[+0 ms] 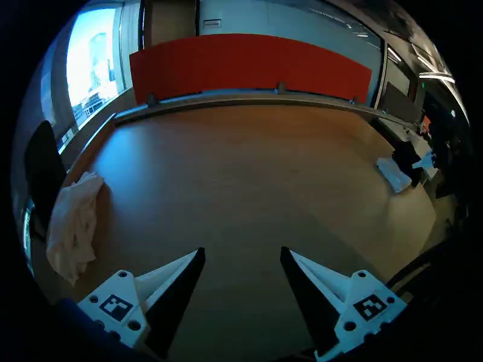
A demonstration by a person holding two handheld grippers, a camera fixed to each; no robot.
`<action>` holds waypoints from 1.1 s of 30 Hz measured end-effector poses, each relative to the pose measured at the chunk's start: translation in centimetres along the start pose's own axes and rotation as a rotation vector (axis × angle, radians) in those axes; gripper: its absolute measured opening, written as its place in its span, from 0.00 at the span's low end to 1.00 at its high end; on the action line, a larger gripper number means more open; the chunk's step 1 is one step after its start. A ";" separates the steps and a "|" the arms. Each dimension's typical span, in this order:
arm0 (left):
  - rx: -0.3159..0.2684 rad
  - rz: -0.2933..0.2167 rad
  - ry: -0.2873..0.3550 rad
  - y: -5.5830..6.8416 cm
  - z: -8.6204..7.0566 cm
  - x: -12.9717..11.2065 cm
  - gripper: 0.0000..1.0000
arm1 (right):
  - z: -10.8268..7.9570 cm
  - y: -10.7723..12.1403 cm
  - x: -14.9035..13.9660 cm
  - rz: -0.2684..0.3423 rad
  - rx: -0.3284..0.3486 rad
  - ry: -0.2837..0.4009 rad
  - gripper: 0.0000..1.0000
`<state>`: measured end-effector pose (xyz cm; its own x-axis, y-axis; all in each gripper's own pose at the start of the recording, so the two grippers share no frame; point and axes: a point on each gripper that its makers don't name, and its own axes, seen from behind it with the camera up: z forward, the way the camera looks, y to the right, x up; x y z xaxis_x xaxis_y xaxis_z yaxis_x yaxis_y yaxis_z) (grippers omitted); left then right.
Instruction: Fold towel
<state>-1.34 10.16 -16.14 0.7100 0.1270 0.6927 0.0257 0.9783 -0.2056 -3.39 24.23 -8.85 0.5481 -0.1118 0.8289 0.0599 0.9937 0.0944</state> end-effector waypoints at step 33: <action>-0.007 -0.007 0.030 0.2 0.0 1.2 0.92 | -8.8 -3.3 14.4 0.173 -0.129 0.707 0.85</action>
<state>-0.45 10.51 -15.35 0.7308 0.1149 0.6729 0.0356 0.9780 -0.2058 11.62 19.33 -2.07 0.9627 0.0310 0.2688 -0.0022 0.9943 -0.1070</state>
